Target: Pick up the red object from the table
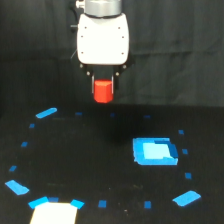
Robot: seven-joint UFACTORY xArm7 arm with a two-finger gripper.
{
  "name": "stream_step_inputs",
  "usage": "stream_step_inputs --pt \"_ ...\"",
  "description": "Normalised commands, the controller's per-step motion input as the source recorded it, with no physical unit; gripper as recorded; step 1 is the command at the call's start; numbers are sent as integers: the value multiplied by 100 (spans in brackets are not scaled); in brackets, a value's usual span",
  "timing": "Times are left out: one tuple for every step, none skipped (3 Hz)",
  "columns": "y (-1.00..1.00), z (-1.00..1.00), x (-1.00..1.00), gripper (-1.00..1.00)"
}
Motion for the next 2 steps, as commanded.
stream_step_inputs --pt "-11 -41 -39 -95" --pt "-13 -80 5 -94"
